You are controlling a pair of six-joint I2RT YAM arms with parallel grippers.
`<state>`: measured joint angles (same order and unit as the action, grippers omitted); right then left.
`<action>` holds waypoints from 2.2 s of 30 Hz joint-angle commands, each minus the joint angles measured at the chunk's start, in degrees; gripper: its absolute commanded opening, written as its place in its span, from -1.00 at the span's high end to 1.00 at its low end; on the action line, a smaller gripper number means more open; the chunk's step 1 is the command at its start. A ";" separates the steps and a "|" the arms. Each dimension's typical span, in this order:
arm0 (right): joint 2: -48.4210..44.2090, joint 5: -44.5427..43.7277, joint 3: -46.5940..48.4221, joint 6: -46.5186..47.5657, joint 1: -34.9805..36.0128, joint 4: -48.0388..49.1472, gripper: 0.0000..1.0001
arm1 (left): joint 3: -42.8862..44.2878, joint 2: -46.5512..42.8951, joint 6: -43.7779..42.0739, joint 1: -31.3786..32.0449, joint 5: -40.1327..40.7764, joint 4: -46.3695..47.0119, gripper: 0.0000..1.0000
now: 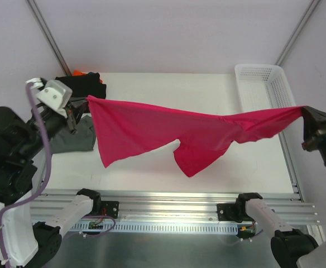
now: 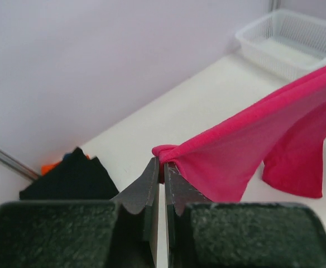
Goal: Fold and stack the t-shirts
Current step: Flatten the tshirt out
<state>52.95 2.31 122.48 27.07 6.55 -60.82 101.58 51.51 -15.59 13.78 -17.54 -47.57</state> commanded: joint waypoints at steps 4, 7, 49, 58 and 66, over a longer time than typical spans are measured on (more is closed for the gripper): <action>-1.62 -6.69 6.90 2.28 -1.27 1.22 0.99 | 10.20 0.61 0.13 -0.51 -1.71 1.87 1.00; -1.71 -8.28 8.12 3.60 -1.54 2.54 0.99 | 12.93 1.58 -1.36 -0.51 -1.44 2.04 1.00; 45.04 1.65 -0.05 2.99 -8.04 23.64 0.99 | 3.00 47.36 -10.60 -3.49 7.78 24.72 1.00; 53.92 2.00 2.15 4.66 -3.39 23.73 0.99 | 5.47 53.34 -11.91 -4.02 10.24 24.90 1.00; 57.53 2.79 2.42 4.40 -1.71 23.20 0.99 | 5.12 55.54 -13.85 -4.90 12.97 24.90 1.00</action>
<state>110.78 3.97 121.73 31.16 5.02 -39.22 104.64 107.15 -28.25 10.26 -6.50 -24.49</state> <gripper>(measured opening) 0.015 0.017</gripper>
